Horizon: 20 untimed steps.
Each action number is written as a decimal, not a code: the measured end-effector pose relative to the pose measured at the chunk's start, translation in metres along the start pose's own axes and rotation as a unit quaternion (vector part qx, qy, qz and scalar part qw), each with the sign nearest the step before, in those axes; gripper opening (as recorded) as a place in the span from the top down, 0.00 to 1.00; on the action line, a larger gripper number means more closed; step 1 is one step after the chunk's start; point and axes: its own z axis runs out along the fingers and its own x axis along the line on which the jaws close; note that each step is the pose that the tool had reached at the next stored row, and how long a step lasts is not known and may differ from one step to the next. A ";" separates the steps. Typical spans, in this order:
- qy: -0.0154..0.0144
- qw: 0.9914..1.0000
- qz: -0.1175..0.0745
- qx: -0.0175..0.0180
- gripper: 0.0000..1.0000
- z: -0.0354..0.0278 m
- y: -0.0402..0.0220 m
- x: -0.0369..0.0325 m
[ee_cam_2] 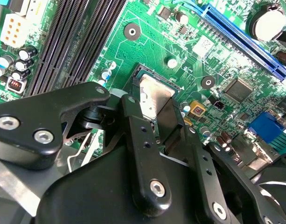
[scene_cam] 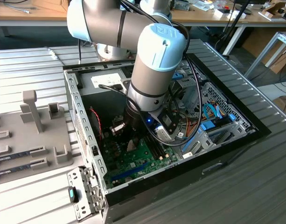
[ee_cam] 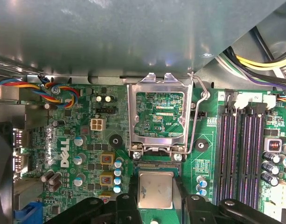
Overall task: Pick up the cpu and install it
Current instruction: 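Place the cpu into insertion slot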
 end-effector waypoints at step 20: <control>0.000 1.000 0.000 0.000 0.60 -0.0021 0.0002 0.0001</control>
